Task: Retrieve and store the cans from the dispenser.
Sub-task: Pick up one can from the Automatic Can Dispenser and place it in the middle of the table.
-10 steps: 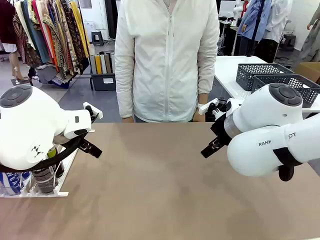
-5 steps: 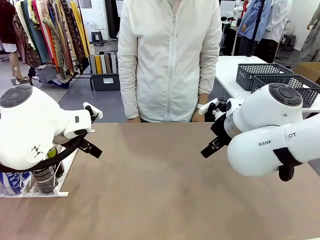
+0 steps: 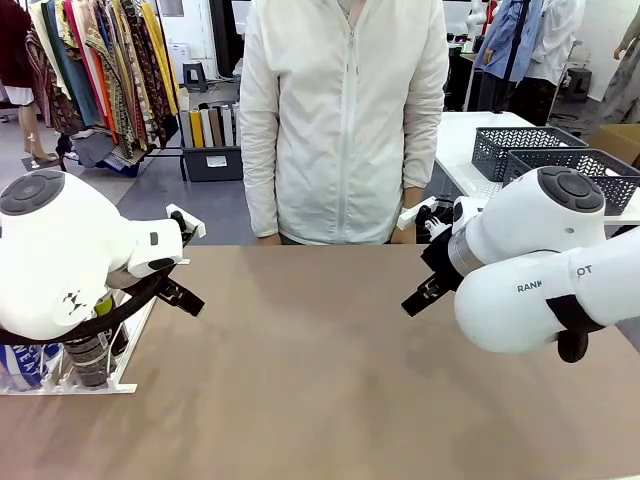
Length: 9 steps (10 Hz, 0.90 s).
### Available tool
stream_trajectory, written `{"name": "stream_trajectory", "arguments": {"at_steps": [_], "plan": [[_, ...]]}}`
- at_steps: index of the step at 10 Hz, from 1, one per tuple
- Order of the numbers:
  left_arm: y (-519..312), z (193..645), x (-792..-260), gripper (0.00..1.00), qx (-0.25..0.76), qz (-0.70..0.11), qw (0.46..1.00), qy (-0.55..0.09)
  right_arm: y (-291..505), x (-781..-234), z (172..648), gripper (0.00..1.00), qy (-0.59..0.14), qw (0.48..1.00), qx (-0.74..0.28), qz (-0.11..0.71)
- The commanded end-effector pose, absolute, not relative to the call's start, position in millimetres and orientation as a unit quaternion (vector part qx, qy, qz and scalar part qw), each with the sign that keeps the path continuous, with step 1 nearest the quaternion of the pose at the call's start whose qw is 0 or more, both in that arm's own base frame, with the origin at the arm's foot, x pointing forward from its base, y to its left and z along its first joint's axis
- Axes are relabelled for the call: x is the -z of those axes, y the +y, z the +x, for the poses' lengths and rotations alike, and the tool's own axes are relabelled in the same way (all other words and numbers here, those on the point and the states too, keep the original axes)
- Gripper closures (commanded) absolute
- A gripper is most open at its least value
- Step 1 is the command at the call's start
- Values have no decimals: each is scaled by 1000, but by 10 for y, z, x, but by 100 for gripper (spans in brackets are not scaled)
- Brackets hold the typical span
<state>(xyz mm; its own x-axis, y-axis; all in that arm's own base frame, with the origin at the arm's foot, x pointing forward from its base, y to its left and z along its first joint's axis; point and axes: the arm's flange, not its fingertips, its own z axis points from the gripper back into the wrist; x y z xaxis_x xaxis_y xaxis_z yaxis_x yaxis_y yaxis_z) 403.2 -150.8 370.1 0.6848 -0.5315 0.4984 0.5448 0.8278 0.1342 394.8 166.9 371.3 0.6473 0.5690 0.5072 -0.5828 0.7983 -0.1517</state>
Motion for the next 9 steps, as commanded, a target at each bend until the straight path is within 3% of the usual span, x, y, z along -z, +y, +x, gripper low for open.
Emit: {"name": "stream_trajectory", "arguments": {"at_steps": [1, 8, 9], "plan": [[-1508, 4031, -3704, 0, 294, -12, 918, -268, 1668, -3713, 3949, 0, -275, 907, -317, 13], [-1508, 4032, -3701, 0, 293, -12, 918, -268, 1669, -3713, 3948, 0, -275, 907, -317, 13], [-1514, 3992, -3737, 0, 324, -49, 911, -251, 1654, -3725, 3937, 0, -266, 910, -315, 36]]}}
